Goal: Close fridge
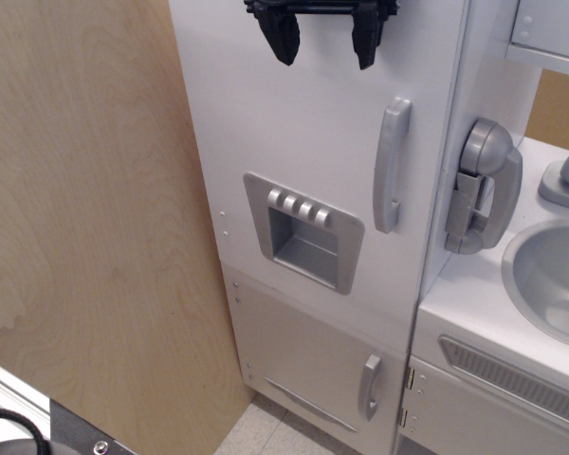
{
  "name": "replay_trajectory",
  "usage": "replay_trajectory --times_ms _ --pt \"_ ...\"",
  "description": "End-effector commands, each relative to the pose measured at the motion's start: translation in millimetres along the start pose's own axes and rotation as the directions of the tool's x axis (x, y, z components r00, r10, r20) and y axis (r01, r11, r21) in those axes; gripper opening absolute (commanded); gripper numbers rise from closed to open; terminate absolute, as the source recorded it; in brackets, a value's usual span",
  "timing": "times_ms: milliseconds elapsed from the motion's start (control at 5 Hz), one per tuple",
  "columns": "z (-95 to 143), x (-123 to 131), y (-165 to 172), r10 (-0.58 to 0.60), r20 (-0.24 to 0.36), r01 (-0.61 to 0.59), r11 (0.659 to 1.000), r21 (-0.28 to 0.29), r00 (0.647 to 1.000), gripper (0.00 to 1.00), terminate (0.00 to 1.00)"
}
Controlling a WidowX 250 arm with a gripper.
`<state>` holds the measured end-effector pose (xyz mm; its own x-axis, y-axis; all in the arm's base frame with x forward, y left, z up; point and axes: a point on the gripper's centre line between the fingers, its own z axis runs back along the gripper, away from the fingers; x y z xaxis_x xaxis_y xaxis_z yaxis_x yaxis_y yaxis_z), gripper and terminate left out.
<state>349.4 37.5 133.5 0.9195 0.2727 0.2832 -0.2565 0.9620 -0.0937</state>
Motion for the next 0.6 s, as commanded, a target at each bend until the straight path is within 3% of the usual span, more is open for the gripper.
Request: replay_trajectory --times_ms 0,200,400 --pt "28.6 -31.3 18.4 -0.033 -0.100 0.037 0.999 0.039 0.994 1.00 0.00" --pt "34.7 -52.0 25.0 -0.083 -0.141 0.088 0.996 0.030 0.987 1.00 0.00" --pt "34.7 -52.0 25.0 -0.083 -0.141 0.088 0.996 0.030 0.987 1.00 0.00"
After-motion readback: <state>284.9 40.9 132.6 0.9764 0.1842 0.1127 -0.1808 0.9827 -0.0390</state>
